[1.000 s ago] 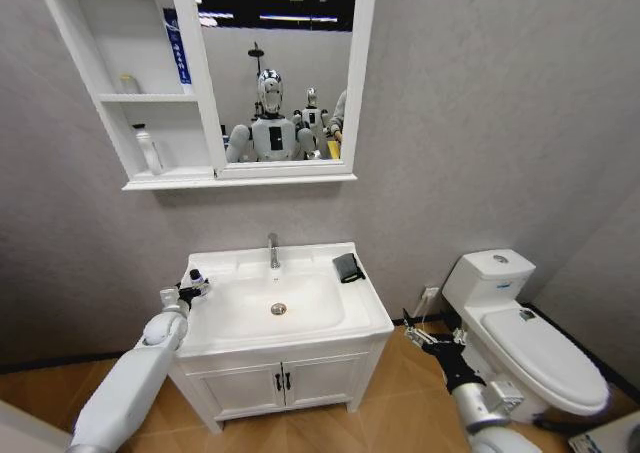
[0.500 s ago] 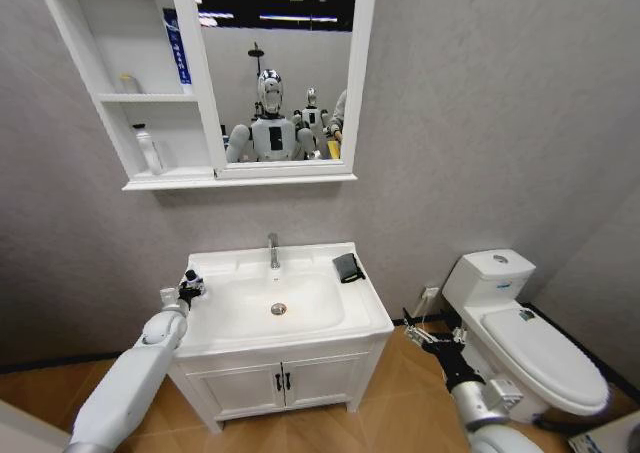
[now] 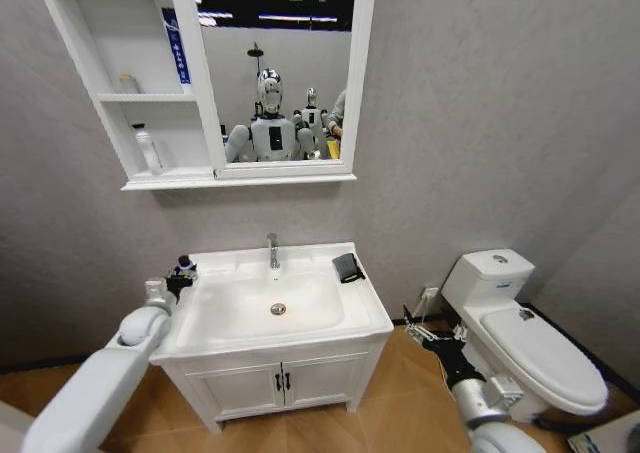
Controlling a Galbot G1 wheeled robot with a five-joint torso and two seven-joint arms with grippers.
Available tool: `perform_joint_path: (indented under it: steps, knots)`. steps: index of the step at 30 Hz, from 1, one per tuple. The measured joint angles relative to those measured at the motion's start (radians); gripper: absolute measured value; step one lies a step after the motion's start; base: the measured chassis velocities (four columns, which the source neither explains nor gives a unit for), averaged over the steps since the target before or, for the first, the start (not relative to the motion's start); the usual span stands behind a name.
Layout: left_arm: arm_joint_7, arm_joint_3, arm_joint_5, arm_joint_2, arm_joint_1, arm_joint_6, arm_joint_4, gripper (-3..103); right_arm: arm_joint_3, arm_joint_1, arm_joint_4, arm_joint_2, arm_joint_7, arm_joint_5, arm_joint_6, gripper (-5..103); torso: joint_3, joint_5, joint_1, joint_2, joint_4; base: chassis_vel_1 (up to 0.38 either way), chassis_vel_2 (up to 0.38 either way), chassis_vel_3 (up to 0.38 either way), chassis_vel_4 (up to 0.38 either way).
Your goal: Move facial cleanser and shampoo from washbasin to cabinet, then wipe washbasin with towel.
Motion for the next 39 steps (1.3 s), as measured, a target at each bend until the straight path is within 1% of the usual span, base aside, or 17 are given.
perform_joint_path:
  steps: [2,3,6,7,10,11,13,14,16,17,19,20,22,25,31,37,39]
  knots:
    - [-0.012,-0.014,-0.066,0.069,-0.003,0.035,-0.088,43,0.004,-0.008,0.009,0.011,0.0,-0.004,0.0,100,0.0,-0.0002,0.0,0.0,-0.0001,0.0,0.0,0.0,0.0]
    - [-0.012,-0.014,-0.066,0.069,-0.003,0.035,-0.088,43,0.004,-0.008,0.009,0.011,0.0,-0.004,0.0,100,0.0,-0.0002,0.0,0.0,-0.0001,0.0,0.0,0.0,0.0]
    - [-0.069,-0.016,-0.215,0.194,-0.071,0.139,-0.201,43,0.012,-0.019,0.023,0.032,-0.001,-0.014,0.004,100,0.0,-0.0002,0.0,0.0,-0.0009,0.0,0.0,0.0,0.0]
    - [-0.069,-0.016,-0.215,0.194,-0.071,0.139,-0.201,43,0.012,-0.019,0.023,0.032,-0.001,-0.014,0.004,100,0.0,-0.0002,0.0,0.0,-0.0009,0.0,0.0,0.0,0.0]
    - [-0.113,-0.002,-0.393,0.337,-0.207,0.23,-0.245,43,0.006,-0.006,0.032,0.036,-0.005,-0.015,0.0,100,0.0,0.0,0.0,0.0,-0.0011,0.0,0.0,0.0,0.0]
    - [-0.113,-0.002,-0.393,0.337,-0.207,0.23,-0.245,43,0.006,-0.006,0.032,0.036,-0.005,-0.015,0.0,100,0.0,0.0,0.0,0.0,-0.0011,0.0,0.0,0.0,0.0]
    - [-0.119,-0.018,-0.491,0.428,-0.255,0.273,-0.251,43,-0.01,0.016,0.033,0.021,-0.009,-0.012,-0.011,100,0.0,0.0,0.0,0.0,-0.0006,0.0,0.0,0.0,0.0]
    - [-0.119,-0.018,-0.491,0.428,-0.255,0.273,-0.251,43,-0.01,0.016,0.033,0.021,-0.009,-0.012,-0.011,100,0.0,0.0,0.0,0.0,-0.0006,0.0,0.0,0.0,0.0]
    - [-0.114,-0.027,-0.577,0.512,-0.301,0.307,-0.245,43,-0.023,0.035,0.033,0.014,-0.01,-0.008,-0.014,100,0.0,0.0001,0.0,0.0,-0.0003,0.0,0.0,0.0,0.0]
    - [-0.114,-0.027,-0.577,0.512,-0.301,0.307,-0.245,43,-0.023,0.035,0.033,0.014,-0.01,-0.008,-0.014,100,0.0,0.0001,0.0,0.0,-0.0003,0.0,0.0,0.0,0.0]
    - [-0.11,-0.028,-0.664,0.575,-0.337,0.342,-0.24,43,-0.031,0.049,0.03,0.0,-0.018,0.001,-0.015,100,0.0,-0.0003,0.0,0.0,-0.0006,0.0,0.0,0.0,0.0]
    - [-0.11,-0.028,-0.664,0.575,-0.337,0.342,-0.24,43,-0.031,0.049,0.03,0.0,-0.018,0.001,-0.015,100,0.0,-0.0003,0.0,0.0,-0.0006,0.0,0.0,0.0,0.0]
    - [-0.115,-0.028,-0.747,0.629,-0.36,0.364,-0.234,43,-0.041,0.073,0.019,-0.032,-0.035,0.009,-0.018,100,0.0,-0.0001,0.0,0.0,-0.0007,0.0,0.0,0.0,0.0]
    - [-0.117,-0.027,-0.809,0.664,-0.375,0.373,-0.21,43,-0.049,0.094,0.01,-0.051,-0.051,0.011,-0.019,100,0.0,0.0002,0.0,0.0,-0.0004,0.0,0.0,0.0,0.0]
    - [-0.083,-0.018,-0.822,0.682,-0.373,0.363,-0.172,43,-0.062,0.101,0.005,-0.039,-0.069,0.008,-0.019,100,0.0,-0.0001,0.0,0.0,-0.0006,0.0,0.0,0.0,0.0]
    - [-0.059,-0.004,-0.686,0.645,-0.372,0.318,-0.084,43,-0.077,0.104,-0.002,-0.044,-0.074,0.0,-0.019,100,0.0,-0.0002,0.0,0.0,-0.0007,0.0,0.0,0.0,0.0]
    - [-0.058,0.002,-0.677,0.632,-0.38,0.316,-0.057,43,-0.078,0.104,-0.002,-0.048,-0.074,0.0,-0.019,100,0.0,-0.0002,0.0,0.0,-0.0005,0.0,0.0,0.0,0.0]
